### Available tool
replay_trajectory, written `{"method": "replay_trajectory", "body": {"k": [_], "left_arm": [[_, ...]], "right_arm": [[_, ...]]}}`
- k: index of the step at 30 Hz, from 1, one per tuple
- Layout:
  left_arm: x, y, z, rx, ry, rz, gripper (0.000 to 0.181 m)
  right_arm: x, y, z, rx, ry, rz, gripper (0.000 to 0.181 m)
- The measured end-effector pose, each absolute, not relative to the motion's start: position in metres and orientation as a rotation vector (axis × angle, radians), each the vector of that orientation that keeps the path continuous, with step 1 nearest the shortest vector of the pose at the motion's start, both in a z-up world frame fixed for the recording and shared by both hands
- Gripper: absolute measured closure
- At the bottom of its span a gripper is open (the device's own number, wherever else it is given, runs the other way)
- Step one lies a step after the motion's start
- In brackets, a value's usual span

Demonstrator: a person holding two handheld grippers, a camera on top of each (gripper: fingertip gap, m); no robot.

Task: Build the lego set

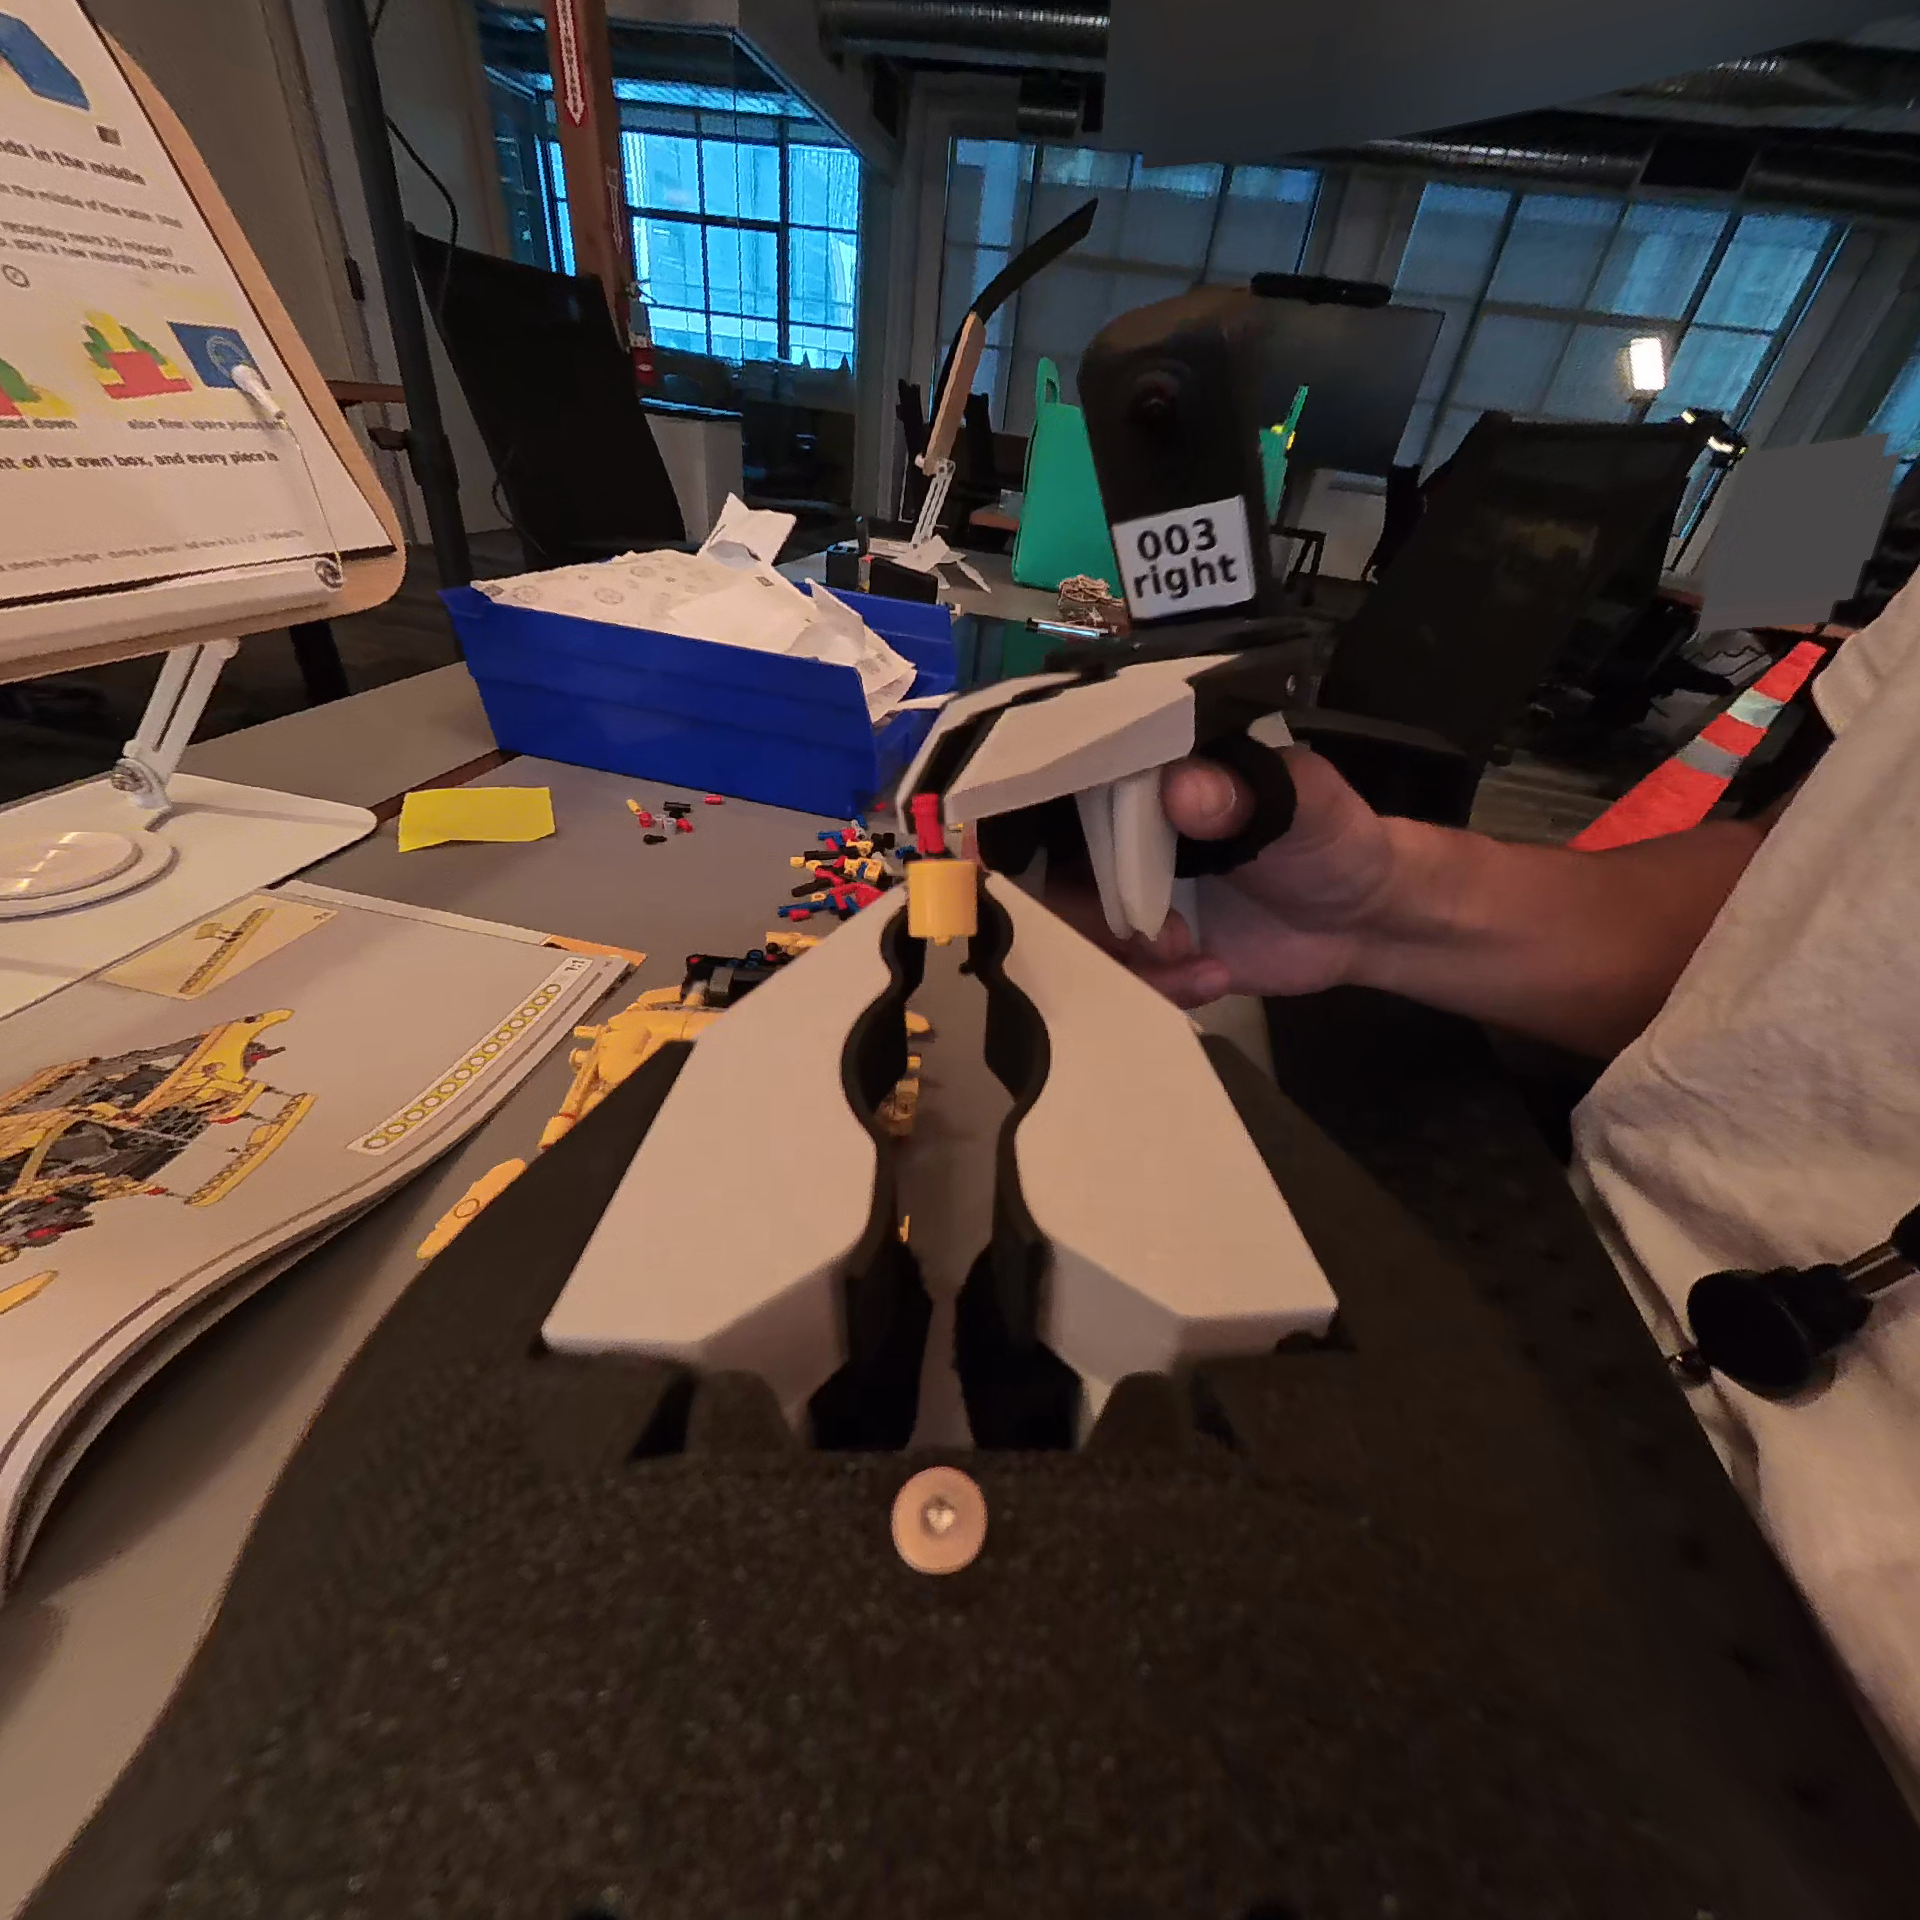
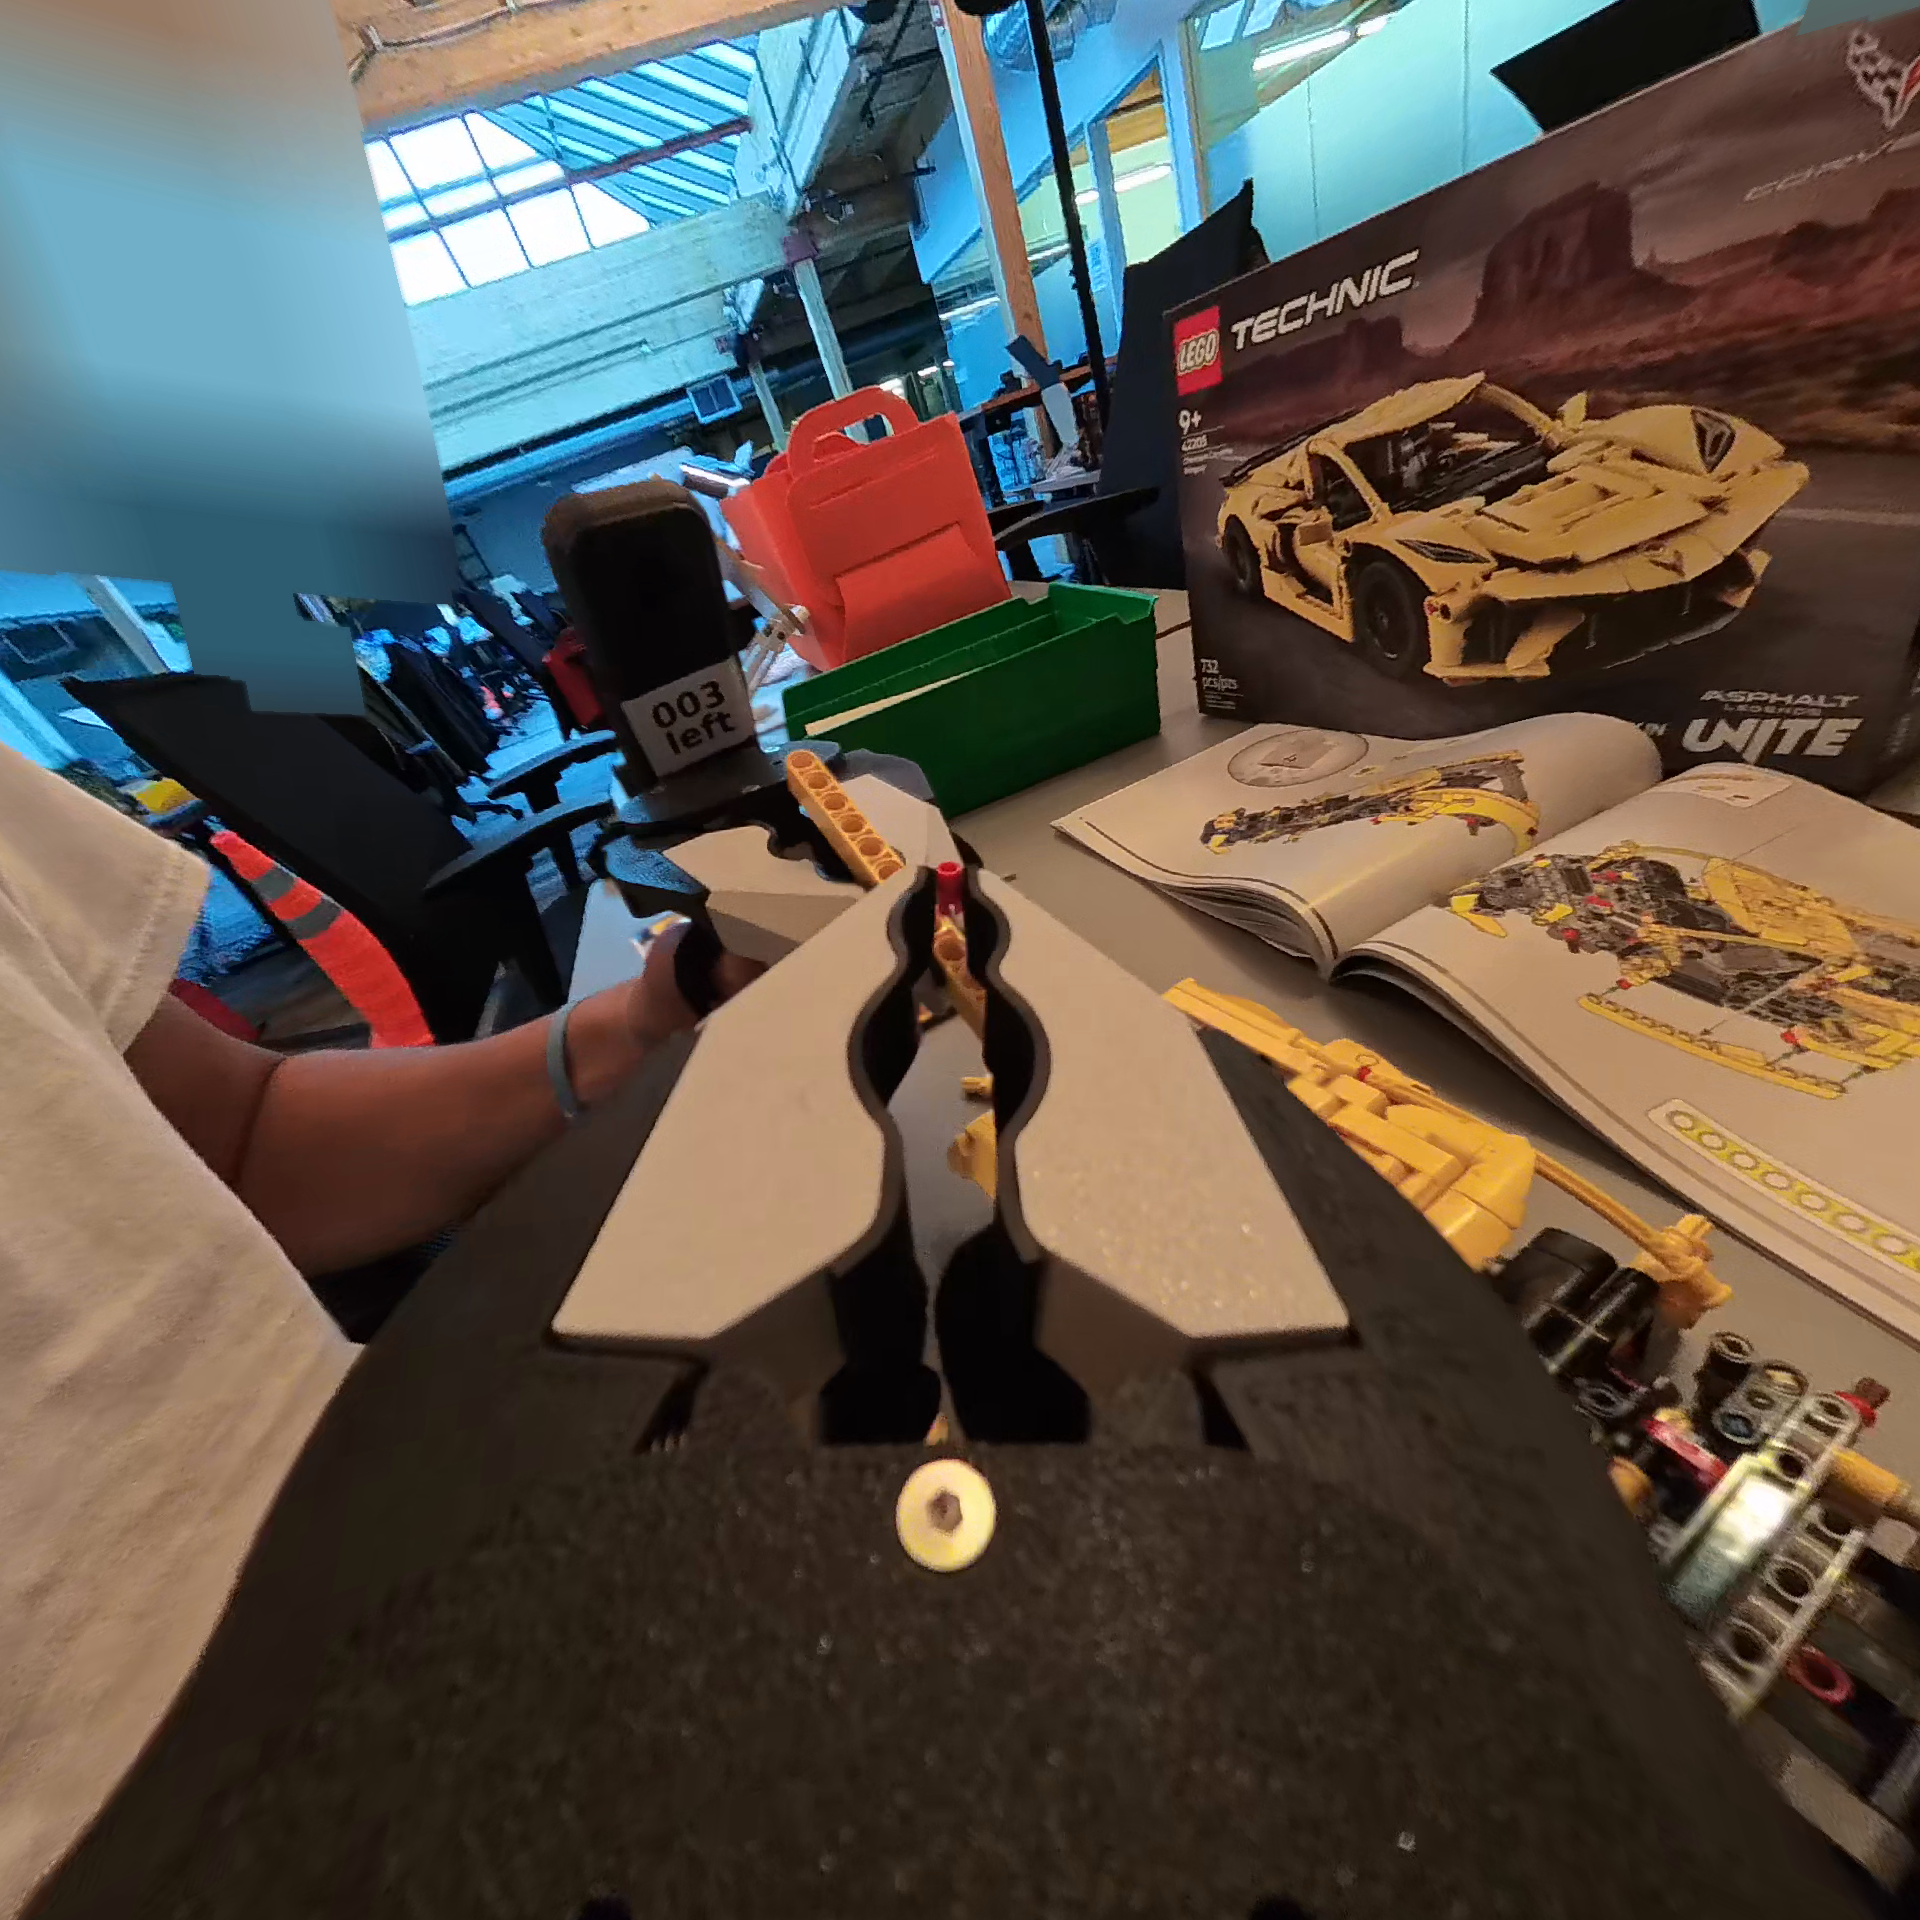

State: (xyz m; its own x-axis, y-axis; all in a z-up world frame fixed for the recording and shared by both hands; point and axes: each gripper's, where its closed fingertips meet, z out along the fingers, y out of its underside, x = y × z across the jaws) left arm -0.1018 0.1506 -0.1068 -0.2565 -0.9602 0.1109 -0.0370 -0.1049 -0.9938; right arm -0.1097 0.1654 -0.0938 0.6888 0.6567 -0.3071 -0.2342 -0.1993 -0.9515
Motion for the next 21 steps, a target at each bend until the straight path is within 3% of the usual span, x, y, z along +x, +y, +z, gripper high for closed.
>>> {"method": "replay_trajectory", "body": {"k": [21], "left_arm": [[-0.107,0.154,-0.096,-1.14,1.304,-1.519,0.174]], "right_arm": [[-0.089,0.161,-0.096,-1.591,-0.309,0.926,0.178]]}}
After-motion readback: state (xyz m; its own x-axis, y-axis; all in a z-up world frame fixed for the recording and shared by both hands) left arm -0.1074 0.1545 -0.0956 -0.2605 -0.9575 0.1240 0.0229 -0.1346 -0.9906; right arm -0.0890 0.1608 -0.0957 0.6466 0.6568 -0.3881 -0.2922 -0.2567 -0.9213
